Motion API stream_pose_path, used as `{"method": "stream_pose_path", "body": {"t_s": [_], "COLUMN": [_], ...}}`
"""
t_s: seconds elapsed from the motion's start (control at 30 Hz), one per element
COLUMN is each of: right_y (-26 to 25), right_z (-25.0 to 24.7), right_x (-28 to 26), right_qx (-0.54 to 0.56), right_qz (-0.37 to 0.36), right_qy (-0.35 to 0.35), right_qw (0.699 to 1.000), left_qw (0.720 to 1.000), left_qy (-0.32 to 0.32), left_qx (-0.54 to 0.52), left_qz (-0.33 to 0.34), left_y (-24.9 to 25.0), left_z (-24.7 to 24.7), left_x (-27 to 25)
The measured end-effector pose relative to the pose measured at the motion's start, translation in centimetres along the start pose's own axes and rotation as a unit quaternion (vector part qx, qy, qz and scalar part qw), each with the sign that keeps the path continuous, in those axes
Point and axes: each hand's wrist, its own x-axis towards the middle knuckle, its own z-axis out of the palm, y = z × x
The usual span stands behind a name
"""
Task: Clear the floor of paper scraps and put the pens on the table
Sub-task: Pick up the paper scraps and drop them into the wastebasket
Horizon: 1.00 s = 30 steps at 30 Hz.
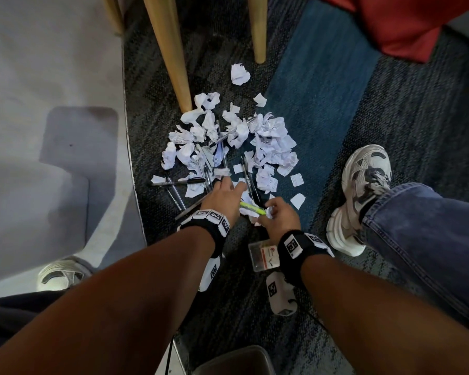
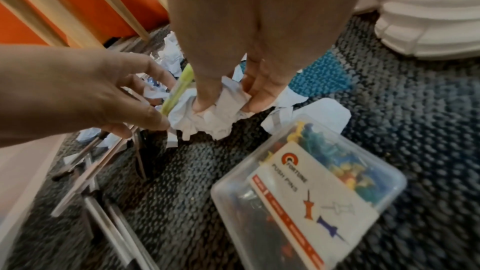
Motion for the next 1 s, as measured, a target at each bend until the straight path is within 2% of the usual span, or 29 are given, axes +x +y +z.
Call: {"method": "stream_pose_path", "body": {"t_s": [0.1, 0.3, 0.57, 0.73, 1.0], "right_y": [0.4, 0.0, -0.2, -0.5, -3.0], "right_z": [0.0, 0.1, 0.9, 0.8, -1.2], "right_x": [0.1, 0.4, 0.7, 0.6, -0.7], "right_qx": [0.016, 0.002, 0.032, 0.054, 0.02], "right_qz": [0.009, 0.005, 0.021, 0.018, -0.004], "right_qy": [0.012, 0.0, -0.059, -0.026, 0.006], "right_qw": [1.0, 1.0, 0.998, 0.998, 1.0], "left_qw": [1.0, 0.998, 0.997, 0.996, 0.997], "left_qy": [0.021, -0.019, -0.06, -0.083, -0.049], "left_qx": [-0.016, -0.058, -0.042, -0.029, -0.054], "left_qz": [0.003, 0.014, 0.015, 0.009, 0.003], "left_y": [0.3, 0.2, -0.2, 0.2, 0.0], "left_z": [0.4, 1.2, 0.7, -0.2, -2.3], "left_x": [-0.4, -0.9, -0.4, -0.5, -1.9]}}
